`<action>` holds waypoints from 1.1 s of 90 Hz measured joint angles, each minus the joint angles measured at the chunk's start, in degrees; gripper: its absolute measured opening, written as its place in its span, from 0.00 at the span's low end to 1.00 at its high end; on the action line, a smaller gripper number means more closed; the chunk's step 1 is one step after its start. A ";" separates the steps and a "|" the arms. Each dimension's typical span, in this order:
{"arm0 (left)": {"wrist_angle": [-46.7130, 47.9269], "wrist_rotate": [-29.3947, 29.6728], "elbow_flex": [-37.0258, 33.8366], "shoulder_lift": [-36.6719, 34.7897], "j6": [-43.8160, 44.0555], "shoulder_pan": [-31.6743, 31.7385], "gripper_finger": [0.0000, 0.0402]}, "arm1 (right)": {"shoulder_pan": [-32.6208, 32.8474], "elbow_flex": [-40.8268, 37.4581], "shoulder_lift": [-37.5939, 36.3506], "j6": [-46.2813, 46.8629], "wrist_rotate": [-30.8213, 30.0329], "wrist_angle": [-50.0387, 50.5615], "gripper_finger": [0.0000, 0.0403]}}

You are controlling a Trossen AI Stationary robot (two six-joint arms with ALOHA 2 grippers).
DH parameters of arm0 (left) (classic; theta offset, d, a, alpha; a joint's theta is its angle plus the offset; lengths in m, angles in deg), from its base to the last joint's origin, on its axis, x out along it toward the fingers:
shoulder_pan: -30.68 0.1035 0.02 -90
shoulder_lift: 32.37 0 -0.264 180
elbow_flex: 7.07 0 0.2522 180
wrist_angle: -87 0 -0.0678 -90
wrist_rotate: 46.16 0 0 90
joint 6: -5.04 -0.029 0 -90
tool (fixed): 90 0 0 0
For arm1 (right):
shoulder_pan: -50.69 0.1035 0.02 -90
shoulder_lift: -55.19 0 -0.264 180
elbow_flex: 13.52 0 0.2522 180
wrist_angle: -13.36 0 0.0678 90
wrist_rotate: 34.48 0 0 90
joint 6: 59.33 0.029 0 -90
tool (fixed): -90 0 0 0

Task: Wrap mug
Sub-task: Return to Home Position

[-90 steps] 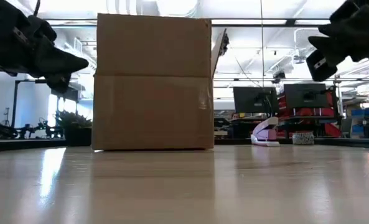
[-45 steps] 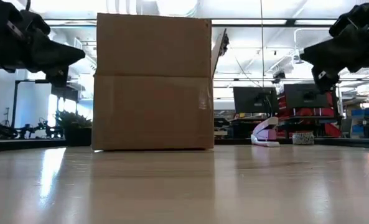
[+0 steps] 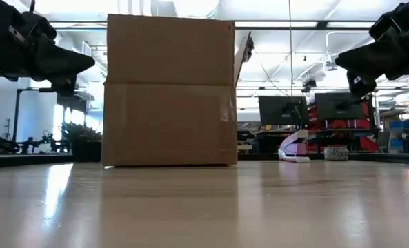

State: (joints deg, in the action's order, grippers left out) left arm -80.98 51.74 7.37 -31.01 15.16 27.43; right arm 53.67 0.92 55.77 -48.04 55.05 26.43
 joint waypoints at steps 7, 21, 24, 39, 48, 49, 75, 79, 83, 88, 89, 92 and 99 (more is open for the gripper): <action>-0.44 0.04 -0.12 -0.14 0.69 0.00 0.02 | -0.01 0.00 0.04 -0.63 0.00 0.02 0.12; -0.40 0.22 -0.15 -0.28 0.37 0.00 0.02 | -0.02 -0.02 0.10 -2.20 -0.01 0.02 0.15; -0.40 0.25 -0.15 -0.16 0.15 -0.02 0.02 | -0.02 -0.02 0.25 -2.25 -0.01 0.04 0.16; -0.43 0.44 -0.17 -0.31 0.19 -0.02 0.02 | -0.02 -0.02 0.30 -2.27 -0.01 0.07 0.18; -0.51 0.50 -0.17 -0.01 0.95 -0.02 0.02 | -0.02 -0.02 0.29 -1.79 -0.02 -0.02 0.20; -0.52 0.50 -0.17 0.05 0.95 -0.02 0.02 | -0.02 -0.02 0.32 -1.65 -0.02 -0.02 0.20; -1.27 0.72 -0.17 1.90 1.06 -0.01 0.02 | -0.01 -0.04 0.30 -1.58 -0.04 -0.07 0.22; -1.27 0.72 -0.17 2.22 1.06 -0.02 0.02 | -0.02 -0.04 0.32 -1.51 -0.02 -0.07 0.22; -1.31 0.71 -0.17 2.60 1.08 -0.02 0.02 | -0.02 -0.04 0.33 -1.49 -0.04 -0.09 0.21; -1.38 0.70 -0.17 3.03 1.08 -0.02 0.02 | -0.01 -0.04 0.33 -1.47 -0.04 -0.09 0.21; -1.41 0.70 -0.17 3.13 1.08 -0.02 0.02 | -0.02 -0.04 0.33 -1.47 -0.03 -0.09 0.20; -1.48 0.70 -0.17 3.42 1.08 -0.02 0.02 | 0.00 -0.04 0.33 -1.47 -0.04 -0.09 0.20; -1.47 0.70 -0.17 4.10 1.08 -0.02 0.02 | -0.02 -0.05 0.33 -1.44 -0.04 -0.09 0.18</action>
State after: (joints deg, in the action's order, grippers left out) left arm -82.45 52.44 7.20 -26.91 16.25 27.41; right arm 53.65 0.88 56.09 -49.48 55.01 26.34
